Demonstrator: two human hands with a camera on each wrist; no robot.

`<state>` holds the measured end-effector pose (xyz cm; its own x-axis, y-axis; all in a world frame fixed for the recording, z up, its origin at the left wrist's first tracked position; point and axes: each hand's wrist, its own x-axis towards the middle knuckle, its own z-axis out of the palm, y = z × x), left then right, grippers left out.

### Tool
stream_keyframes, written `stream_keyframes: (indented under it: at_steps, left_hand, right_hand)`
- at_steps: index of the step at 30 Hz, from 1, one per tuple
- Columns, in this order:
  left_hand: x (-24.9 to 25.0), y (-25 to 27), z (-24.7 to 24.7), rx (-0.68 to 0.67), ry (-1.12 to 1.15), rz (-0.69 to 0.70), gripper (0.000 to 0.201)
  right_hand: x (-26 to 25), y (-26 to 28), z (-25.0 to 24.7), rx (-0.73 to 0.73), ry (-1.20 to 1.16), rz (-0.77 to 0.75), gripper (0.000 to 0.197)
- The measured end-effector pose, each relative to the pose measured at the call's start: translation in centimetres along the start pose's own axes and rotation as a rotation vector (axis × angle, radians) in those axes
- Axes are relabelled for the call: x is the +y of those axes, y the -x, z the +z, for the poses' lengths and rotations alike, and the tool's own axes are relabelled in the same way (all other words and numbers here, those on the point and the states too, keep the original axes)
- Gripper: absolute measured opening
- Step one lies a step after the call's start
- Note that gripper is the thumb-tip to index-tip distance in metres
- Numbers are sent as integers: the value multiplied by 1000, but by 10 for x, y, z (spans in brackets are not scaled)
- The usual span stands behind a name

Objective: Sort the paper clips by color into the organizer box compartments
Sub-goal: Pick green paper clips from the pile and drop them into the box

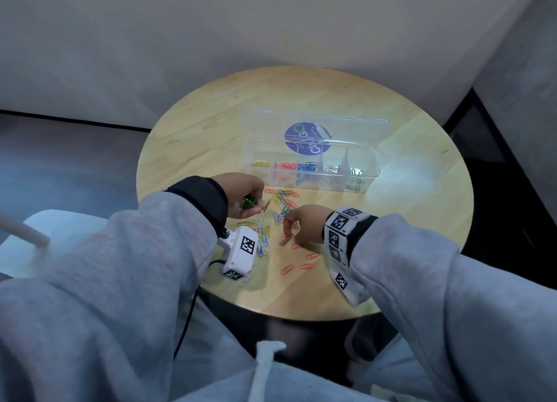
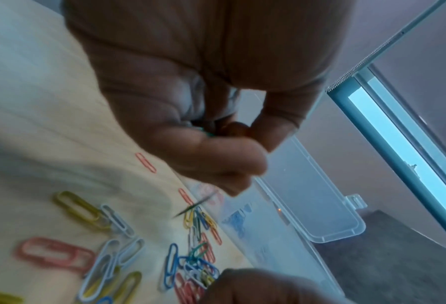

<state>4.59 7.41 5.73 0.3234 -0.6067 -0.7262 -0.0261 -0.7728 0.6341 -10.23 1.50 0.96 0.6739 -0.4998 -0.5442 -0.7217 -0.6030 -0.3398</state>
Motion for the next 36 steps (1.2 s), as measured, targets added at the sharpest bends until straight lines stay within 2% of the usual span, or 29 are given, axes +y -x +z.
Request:
stream_keyframes:
  at_steps: [5,7,9,11,13,16,19,23,26,30,33,36]
  left_hand:
    - [-1,-4,-2,-13,-130,30,19]
    - [-1,-3,-2,2,-185,22,20]
    - [-1,-4,-1,16,-233,24,23]
    - [-1,-8,1,25,-246,45,23]
    - [1,-11,5,-2,-160,41,19]
    - [6,-9,15,-61,45,30,6]
    - [15,-7,24,-112,185,78,19]
    - [28,-7,32,-182,278,118,25]
    - [39,-8,39,-223,329,127,24]
    - [52,-9,53,-265,377,148,19]
    - [62,-12,62,-288,410,152,8]
    - [72,-19,70,-317,465,172,15]
  right_hand:
    - [-2,-3,3,8,77,4,17]
    - [1,-3,5,-31,133,35,6]
    - [5,-1,5,-66,145,59,13]
    - [10,5,-2,-65,81,80,11]
    - [13,14,-12,-67,-95,126,14]
    - [23,20,-24,-41,-663,266,19]
    - [36,26,-33,64,-1055,335,19]
    - [54,37,-43,145,-1457,311,15]
    - [67,45,-48,228,-1601,268,5]
    - [80,53,-55,277,-1777,224,29]
    - [87,56,-63,330,-1869,247,41]
    - [95,55,-72,398,-1865,278,47]
